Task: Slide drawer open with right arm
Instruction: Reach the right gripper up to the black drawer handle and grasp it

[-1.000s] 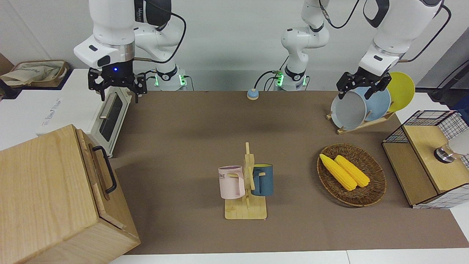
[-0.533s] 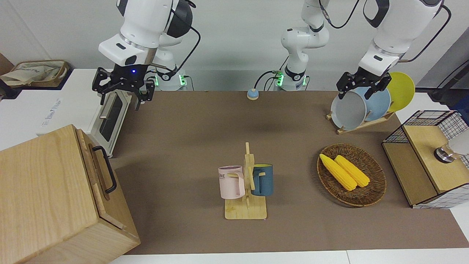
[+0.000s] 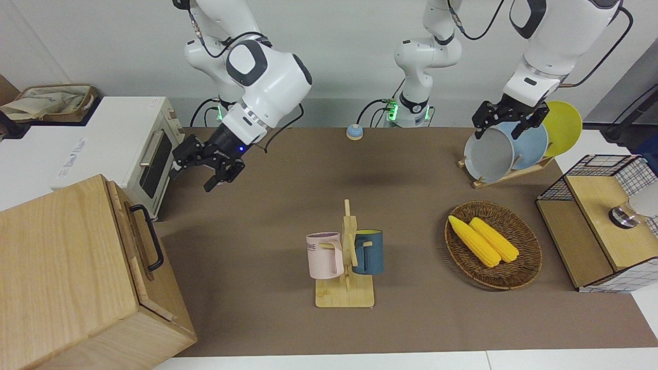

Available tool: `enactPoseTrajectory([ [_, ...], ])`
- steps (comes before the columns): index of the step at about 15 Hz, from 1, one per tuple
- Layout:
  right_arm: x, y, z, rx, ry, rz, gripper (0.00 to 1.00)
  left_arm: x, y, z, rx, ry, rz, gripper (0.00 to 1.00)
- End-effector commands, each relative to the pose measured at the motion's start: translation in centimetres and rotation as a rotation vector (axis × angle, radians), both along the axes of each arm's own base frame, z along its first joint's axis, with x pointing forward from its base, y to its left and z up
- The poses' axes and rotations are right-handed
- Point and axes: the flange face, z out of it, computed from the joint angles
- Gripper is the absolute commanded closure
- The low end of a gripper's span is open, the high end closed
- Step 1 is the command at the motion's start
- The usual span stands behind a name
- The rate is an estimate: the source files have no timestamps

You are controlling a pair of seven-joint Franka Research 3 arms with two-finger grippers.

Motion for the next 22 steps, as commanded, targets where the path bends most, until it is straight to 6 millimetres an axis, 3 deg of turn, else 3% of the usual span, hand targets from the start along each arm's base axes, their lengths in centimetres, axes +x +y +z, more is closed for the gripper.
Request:
enactPoseTrajectory([
  [1, 1.1, -0.6, -3.9, -0.13, -0.044, 0.03, 0.023, 0.2, 0.1, 0.4, 0.016, 0.005, -0.012, 0.01],
  [4, 2.3, -1.2, -6.9, -0.219, -0.063, 0.041, 0.028, 0.2, 0.1, 0.3, 0.016, 0.006, -0.012, 0.01],
  [10, 3.5, -3.4, -10.7, -0.361, -0.162, 0.037, 0.03, 0.2, 0.1, 0.4, 0.016, 0.005, -0.012, 0.01],
  [17, 5.2, -5.7, -11.8, -0.495, -0.249, 0.084, 0.028, 0.2, 0.1, 0.4, 0.016, 0.005, -0.012, 0.01],
  [22, 5.8, -6.6, -12.1, -0.424, -0.303, 0.092, 0.028, 0.2, 0.1, 0.3, 0.016, 0.006, -0.012, 0.01],
])
